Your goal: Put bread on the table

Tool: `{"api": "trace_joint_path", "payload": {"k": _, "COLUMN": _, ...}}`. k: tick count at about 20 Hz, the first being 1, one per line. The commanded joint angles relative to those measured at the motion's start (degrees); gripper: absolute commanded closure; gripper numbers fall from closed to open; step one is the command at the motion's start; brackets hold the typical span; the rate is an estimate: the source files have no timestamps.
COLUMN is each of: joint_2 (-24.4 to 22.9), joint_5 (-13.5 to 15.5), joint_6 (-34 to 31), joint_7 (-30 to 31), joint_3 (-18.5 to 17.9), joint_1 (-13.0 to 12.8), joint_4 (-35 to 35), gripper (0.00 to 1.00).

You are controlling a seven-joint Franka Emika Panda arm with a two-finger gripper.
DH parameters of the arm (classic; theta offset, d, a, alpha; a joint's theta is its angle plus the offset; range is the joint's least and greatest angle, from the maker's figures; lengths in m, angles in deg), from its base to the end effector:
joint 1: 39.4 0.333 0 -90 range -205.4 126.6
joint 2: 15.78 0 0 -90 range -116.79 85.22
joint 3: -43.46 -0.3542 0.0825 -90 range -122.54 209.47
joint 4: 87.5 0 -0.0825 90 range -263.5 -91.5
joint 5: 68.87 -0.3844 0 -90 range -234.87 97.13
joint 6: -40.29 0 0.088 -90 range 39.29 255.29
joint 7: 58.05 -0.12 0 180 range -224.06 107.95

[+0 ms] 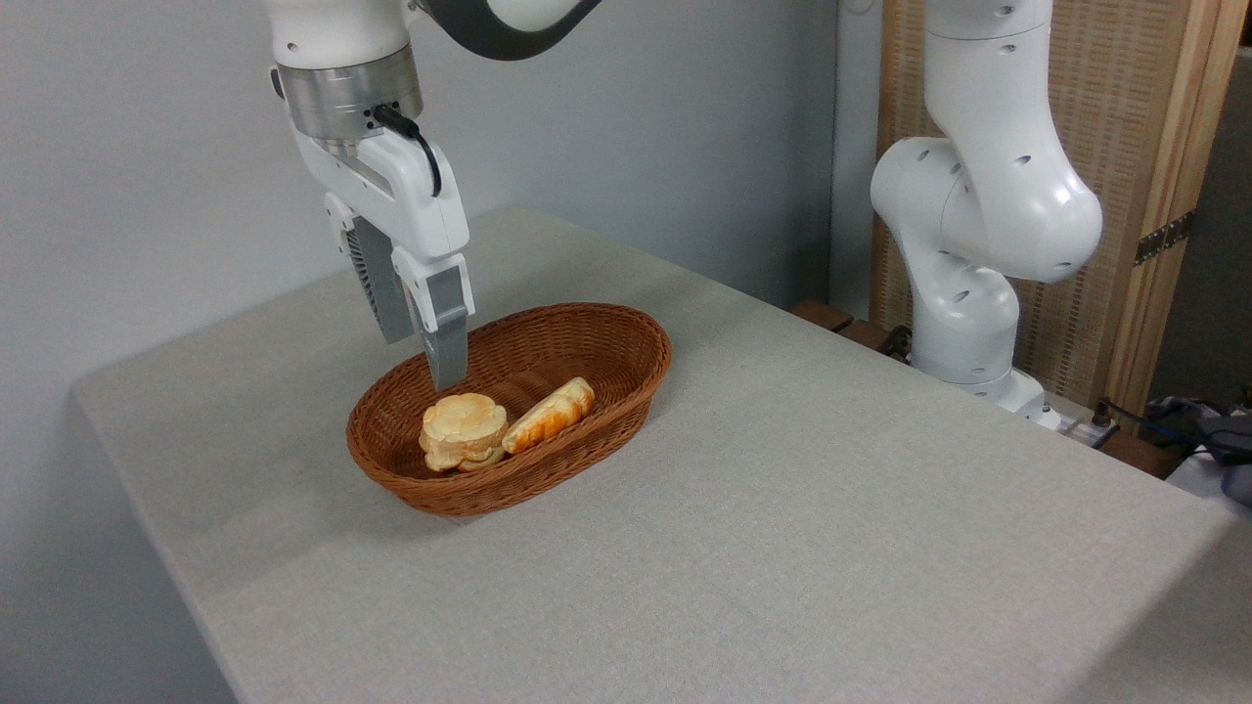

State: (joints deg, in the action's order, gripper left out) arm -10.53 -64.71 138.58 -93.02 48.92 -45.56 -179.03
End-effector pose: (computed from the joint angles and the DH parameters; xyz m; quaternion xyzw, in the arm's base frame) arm 0.5838 -0.1253 0.5976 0.9196 -0.3905 0.0212 0.0368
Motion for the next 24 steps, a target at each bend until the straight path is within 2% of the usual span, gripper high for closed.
{"api": "trace_joint_path", "payload": {"k": 1, "joint_2": -0.8, "joint_5": -1.2, "joint_6": -2.2, "joint_7": 0.5, "joint_3": -0.4, "joint_1": -0.1, "joint_4": -1.2, "gripper": 0.0}}
{"api": "trace_joint_path", "payload": {"k": 3, "joint_2": -2.4, "joint_5": -1.2, "joint_6": -1.9, "joint_7": 0.3, "joint_3": -0.4, "joint_1": -0.1, "joint_4": -3.7, "gripper": 0.0}}
{"api": "trace_joint_path", "payload": {"k": 5, "joint_2": -6.1, "joint_5": -1.3, "joint_6": -0.7, "joint_7": 0.2, "joint_3": -0.4, "joint_1": -0.1, "joint_4": -9.5, "gripper": 0.0}}
{"api": "trace_joint_path", "payload": {"k": 7, "joint_2": -9.0, "joint_5": -3.4, "joint_6": 1.3, "joint_7": 0.3, "joint_3": -0.4, "joint_1": -0.1, "joint_4": -14.1, "gripper": 0.0}}
{"api": "trace_joint_path", "payload": {"k": 9, "joint_2": -11.1, "joint_5": -4.1, "joint_6": 2.8, "joint_7": 0.3, "joint_3": -0.3, "joint_1": -0.2, "joint_4": -17.6, "gripper": 0.0}}
{"api": "trace_joint_path", "payload": {"k": 14, "joint_2": -13.5, "joint_5": -4.1, "joint_6": 3.9, "joint_7": 0.3, "joint_3": 0.3, "joint_1": -0.4, "joint_4": -22.6, "gripper": 0.0}}
{"api": "trace_joint_path", "payload": {"k": 17, "joint_2": -14.7, "joint_5": -4.1, "joint_6": 8.9, "joint_7": 0.3, "joint_3": 0.4, "joint_1": -1.7, "joint_4": -27.4, "gripper": 0.0}}
{"api": "trace_joint_path", "payload": {"k": 24, "joint_2": -14.6, "joint_5": -4.1, "joint_6": 11.9, "joint_7": 0.4, "joint_3": 0.4, "joint_1": -3.1, "joint_4": -29.4, "gripper": 0.0}}
